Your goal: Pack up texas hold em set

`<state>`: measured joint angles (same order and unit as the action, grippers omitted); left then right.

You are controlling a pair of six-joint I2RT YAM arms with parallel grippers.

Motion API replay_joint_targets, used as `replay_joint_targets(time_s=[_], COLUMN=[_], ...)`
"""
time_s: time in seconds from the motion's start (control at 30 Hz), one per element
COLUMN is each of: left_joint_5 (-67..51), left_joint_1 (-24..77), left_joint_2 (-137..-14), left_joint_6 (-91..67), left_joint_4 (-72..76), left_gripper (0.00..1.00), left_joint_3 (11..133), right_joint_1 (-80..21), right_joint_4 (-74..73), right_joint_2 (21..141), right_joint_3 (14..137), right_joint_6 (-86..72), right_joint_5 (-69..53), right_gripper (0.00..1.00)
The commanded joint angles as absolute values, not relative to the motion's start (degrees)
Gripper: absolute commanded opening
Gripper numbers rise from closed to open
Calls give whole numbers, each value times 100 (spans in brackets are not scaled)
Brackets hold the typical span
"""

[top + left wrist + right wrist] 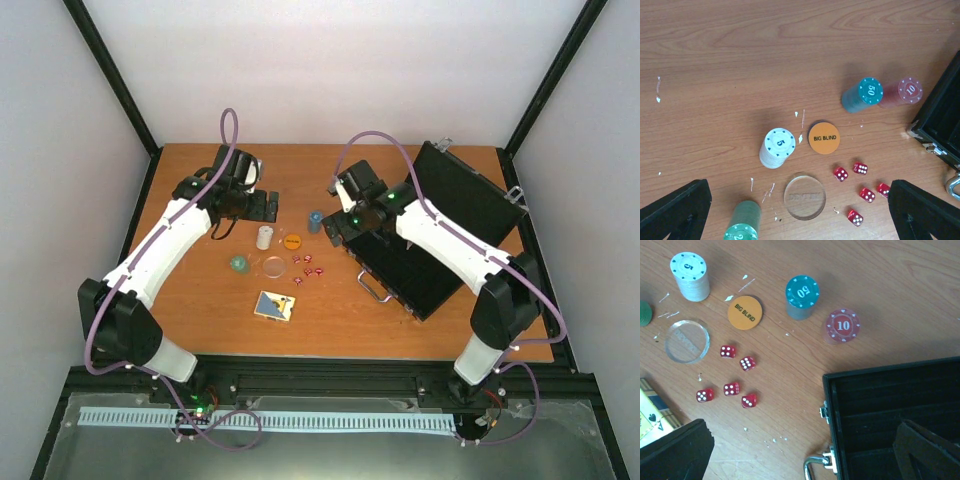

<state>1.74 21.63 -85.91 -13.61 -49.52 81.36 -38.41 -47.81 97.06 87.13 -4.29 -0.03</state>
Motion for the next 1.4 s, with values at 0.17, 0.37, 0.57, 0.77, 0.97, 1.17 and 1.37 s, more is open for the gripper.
replay_joint_targets(time_s=[0.17, 0.37, 0.57, 0.77, 0.97, 1.17, 1.37], left_joint_5=[264, 269, 463, 392, 371, 470, 522], left_joint_1=[2189, 2188, 2188, 2189, 2188, 2188, 2188], left_joint_2=[-8381, -8244, -8054, -8006, -8039, -8085, -8166], left_joint_6=[-1277, -1272, -1186, -1365, -1379, -1292, -1259], left_joint_4=[-5216, -5195, -5010, -5031, -5105, -5153, -5158], left_gripper=[100, 100, 100, 100, 100, 100, 100], left_joint_3=[8389, 8199, 7788, 7741, 7855, 7880, 7880], right_joint_1=[-3882, -3474, -3305, -3292, -3296, -3285, -3243], right_joint_4=[-4824, -4848, -4695, -4407, -4229, -4241, -4263], right_joint_2=[9484, 9914, 10555, 11206, 11665, 12177, 12501], right_joint_3=[8730, 8956, 9357, 9638, 9778, 10095, 10342], right_joint_6=[-163, -178, -70, -56, -119, -41, 96], right_joint_5=[190, -235, -344, -467, -402, -325, -37], right_gripper=[100, 100, 94, 86, 83, 81, 78])
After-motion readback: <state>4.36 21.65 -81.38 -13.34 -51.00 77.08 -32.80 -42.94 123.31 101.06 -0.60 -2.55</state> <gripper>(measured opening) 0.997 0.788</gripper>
